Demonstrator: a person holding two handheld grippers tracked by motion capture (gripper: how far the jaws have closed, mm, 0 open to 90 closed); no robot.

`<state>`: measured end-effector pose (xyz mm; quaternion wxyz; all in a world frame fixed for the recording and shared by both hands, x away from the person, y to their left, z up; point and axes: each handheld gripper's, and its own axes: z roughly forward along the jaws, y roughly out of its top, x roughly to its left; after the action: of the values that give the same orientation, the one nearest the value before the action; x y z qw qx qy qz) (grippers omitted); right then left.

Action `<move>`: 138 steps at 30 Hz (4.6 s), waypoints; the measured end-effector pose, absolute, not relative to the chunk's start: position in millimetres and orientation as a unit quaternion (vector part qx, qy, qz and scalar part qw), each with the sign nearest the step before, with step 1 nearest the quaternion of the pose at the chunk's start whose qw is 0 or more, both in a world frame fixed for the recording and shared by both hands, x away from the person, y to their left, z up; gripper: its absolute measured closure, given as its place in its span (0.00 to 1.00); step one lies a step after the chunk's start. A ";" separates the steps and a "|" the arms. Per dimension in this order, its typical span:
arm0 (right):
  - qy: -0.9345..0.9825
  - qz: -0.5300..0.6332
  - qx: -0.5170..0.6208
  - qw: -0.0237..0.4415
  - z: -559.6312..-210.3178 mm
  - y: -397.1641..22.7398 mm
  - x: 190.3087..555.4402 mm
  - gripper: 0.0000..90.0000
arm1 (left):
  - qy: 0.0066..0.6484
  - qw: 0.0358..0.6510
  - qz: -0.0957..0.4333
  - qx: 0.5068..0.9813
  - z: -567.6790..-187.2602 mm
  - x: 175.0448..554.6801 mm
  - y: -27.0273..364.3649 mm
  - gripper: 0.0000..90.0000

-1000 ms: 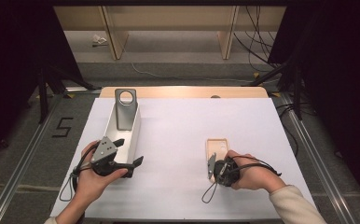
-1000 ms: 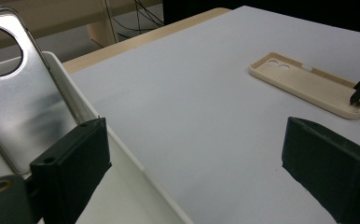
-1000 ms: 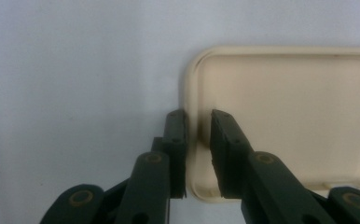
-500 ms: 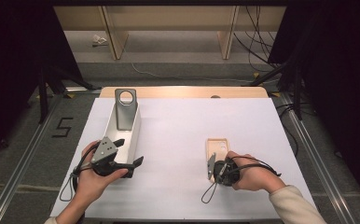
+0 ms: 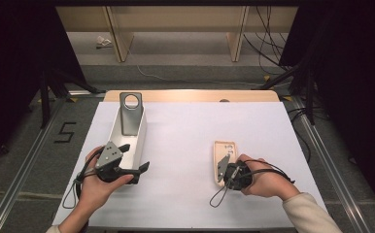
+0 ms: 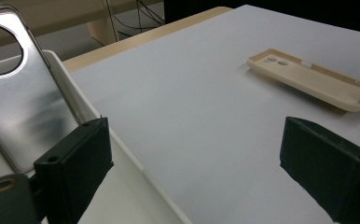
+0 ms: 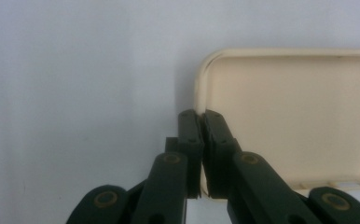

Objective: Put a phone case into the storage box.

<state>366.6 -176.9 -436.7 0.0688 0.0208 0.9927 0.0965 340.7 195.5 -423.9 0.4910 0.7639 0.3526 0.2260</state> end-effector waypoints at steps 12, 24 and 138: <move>0.977 0.181 0.054 0.094 -426.6 -184.3 370.0 0.97 | 0.358 0.494 0.228 0.759 -418.4 348.1 196.2 0.12; 0.959 0.259 0.059 0.103 -424.5 -186.4 369.5 0.97 | 0.362 0.496 0.229 0.756 -411.7 357.9 195.1 0.14; 0.928 0.354 0.026 0.117 -409.2 -145.3 348.5 0.97 | 0.357 0.434 0.128 0.818 -378.1 441.9 49.6 0.33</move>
<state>348.5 -145.3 -409.2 0.1169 0.0256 0.9276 0.3540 441.9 49.6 -378.1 0.4338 0.8175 0.3566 0.1276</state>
